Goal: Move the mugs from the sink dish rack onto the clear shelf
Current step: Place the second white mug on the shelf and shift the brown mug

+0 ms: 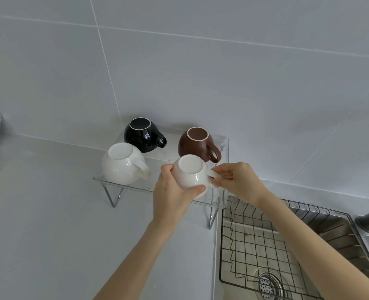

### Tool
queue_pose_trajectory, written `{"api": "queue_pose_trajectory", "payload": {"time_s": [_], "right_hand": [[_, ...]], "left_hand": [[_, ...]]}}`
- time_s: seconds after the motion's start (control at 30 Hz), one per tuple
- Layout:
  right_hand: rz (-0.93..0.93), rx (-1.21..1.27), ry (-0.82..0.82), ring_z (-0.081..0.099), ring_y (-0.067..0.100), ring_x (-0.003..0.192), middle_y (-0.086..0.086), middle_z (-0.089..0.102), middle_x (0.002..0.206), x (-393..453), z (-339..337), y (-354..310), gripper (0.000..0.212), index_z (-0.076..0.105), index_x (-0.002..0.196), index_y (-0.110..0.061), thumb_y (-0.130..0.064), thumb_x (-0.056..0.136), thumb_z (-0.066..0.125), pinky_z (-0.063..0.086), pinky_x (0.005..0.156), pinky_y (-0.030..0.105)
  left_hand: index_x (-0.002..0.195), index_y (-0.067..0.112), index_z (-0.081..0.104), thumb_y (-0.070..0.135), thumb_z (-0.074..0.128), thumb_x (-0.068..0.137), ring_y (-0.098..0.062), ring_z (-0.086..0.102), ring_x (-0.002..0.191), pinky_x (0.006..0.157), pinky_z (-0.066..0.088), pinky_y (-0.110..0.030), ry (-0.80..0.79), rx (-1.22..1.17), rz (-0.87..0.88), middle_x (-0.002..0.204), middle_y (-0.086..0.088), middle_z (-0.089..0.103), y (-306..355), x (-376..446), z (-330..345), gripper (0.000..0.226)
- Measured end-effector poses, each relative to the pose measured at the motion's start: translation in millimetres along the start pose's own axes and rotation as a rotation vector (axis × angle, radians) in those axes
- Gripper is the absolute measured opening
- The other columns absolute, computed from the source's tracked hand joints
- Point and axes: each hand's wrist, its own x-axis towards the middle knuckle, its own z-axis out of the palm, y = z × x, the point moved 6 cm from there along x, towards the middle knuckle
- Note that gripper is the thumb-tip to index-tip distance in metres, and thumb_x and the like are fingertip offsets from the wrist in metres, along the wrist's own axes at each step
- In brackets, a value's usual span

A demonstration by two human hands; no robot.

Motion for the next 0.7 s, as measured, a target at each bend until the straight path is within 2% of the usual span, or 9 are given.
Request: {"api": "queue_pose_trajectory", "payload": {"time_s": [0.07,0.17,0.2,0.3,0.37,0.47,0.6,0.7], "right_hand": [[0.012,0.005,-0.043,0.066,0.006,0.082,-0.003,0.07,0.086,-0.7,0.4,-1.0,0.019,0.069,0.097,-0.016,-0.01,0.079,0.066,0.048,0.072,0.004],[0.048,0.015,-0.058,0.065,0.013,0.091,-0.001,0.069,0.094,4.7,-12.9,-5.2,0.022,0.066,0.103,-0.014,-0.015,0.08,0.065,0.049,0.085,0.019],[0.045,0.032,-0.005,0.065,0.014,0.093,0.0,0.068,0.095,8.6,-22.2,-6.7,0.023,0.065,0.104,-0.013,-0.014,0.082,0.064,0.048,0.086,0.02],[0.038,0.049,0.193,0.064,0.014,0.09,0.004,0.07,0.096,25.8,-44.7,-9.8,0.023,0.064,0.106,-0.01,-0.01,0.083,0.06,0.046,0.078,0.009],[0.065,0.031,0.275,0.065,0.018,0.093,0.011,0.071,0.102,37.2,-46.5,-7.2,0.027,0.063,0.108,-0.007,-0.01,0.081,0.062,0.05,0.084,0.019],[0.106,-0.044,0.311,0.065,0.023,0.098,0.014,0.07,0.105,49.3,-34.4,0.0,0.034,0.062,0.11,-0.006,-0.014,0.077,0.065,0.05,0.093,0.035],[0.069,-0.146,0.345,0.065,0.031,0.085,0.013,0.073,0.086,54.7,-19.3,3.2,0.017,0.066,0.091,-0.009,-0.015,0.076,0.064,0.052,0.076,0.038],[0.045,-0.203,0.356,0.062,0.034,0.075,0.014,0.072,0.077,60.1,-18.6,5.3,0.01,0.066,0.082,-0.008,-0.011,0.075,0.061,0.05,0.069,0.038]], "left_hand": [[0.113,0.014,0.041,0.035,0.084,0.052,-0.018,0.052,0.102,0.077,0.038,-0.024,-0.035,0.0,0.013,0.115,0.0,0.055,3.6,2.0,-0.8,0.078],[0.122,0.013,0.043,0.038,0.08,0.06,-0.012,0.046,0.11,0.084,0.034,-0.022,-0.152,0.026,0.01,0.117,0.005,0.047,10.8,20.8,-9.8,0.077],[0.125,0.013,0.043,0.038,0.077,0.063,-0.013,0.047,0.114,0.089,0.036,-0.024,-0.202,-0.001,-0.007,0.123,0.002,0.049,12.9,31.9,-14.6,0.075],[0.125,0.014,0.049,0.031,0.073,0.071,-0.016,0.052,0.118,0.101,0.039,-0.03,-0.283,-0.12,0.004,0.13,-0.009,0.055,29.9,72.9,-29.1,0.061],[0.127,0.013,0.049,0.021,0.075,0.071,-0.017,0.05,0.122,0.101,0.037,-0.027,-0.358,-0.081,0.077,0.134,-0.009,0.054,42.9,99.7,-23.9,0.062],[0.133,0.013,0.042,0.012,0.079,0.064,-0.022,0.046,0.127,0.104,0.036,-0.029,-0.487,0.057,0.136,0.14,-0.008,0.047,49.5,128.1,0.2,0.078],[0.131,0.015,0.045,0.015,0.083,0.054,-0.016,0.049,0.125,0.109,0.036,-0.034,-0.614,0.153,0.162,0.133,-0.004,0.055,42.8,141.3,25.2,0.086],[0.128,0.016,0.049,0.016,0.084,0.048,-0.015,0.054,0.119,0.107,0.039,-0.038,-0.616,0.108,0.163,0.126,-0.002,0.06,39.7,144.6,29.3,0.087]]}}
